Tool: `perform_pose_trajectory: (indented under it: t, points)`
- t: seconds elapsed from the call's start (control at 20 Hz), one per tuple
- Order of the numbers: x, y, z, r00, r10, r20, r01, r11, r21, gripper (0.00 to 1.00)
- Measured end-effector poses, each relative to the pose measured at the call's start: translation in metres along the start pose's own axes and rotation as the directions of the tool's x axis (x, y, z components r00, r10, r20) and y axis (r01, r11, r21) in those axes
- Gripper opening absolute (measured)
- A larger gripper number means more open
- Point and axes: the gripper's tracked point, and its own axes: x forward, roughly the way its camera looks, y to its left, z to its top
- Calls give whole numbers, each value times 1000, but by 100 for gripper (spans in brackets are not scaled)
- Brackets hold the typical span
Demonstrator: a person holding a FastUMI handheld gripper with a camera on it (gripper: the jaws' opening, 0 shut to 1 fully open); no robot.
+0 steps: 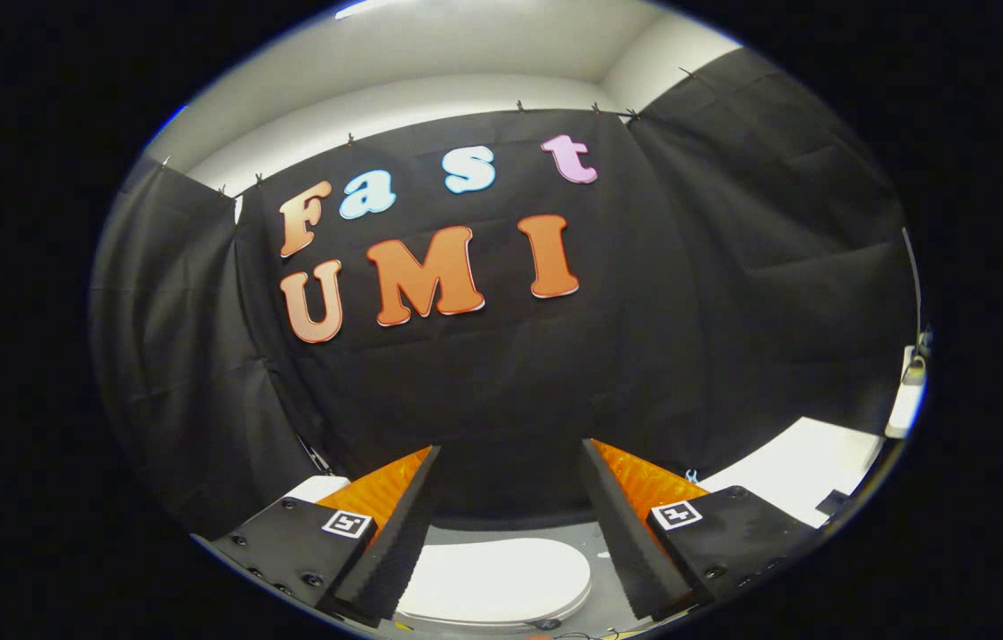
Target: Open the toilet lid.
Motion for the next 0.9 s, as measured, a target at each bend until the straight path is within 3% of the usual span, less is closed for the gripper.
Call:
perform_pose_trajectory:
  t: [0.25, 0.45, 0.6, 0.8, 0.9]
  points:
    - [14, -41, -106, 988, 16, -154, 8, 988, 155, 98]
    - [24, -73, -220, 948, 24, -316, 55, 970, 238, 98]
    - [23, -91, -301, 907, 40, -419, 99, 947, 305, 99]
    - [13, -103, -411, 805, 79, -588, 157, 928, 339, 99]
    - [7, -97, -445, 761, 127, -637, 178, 902, 393, 99]
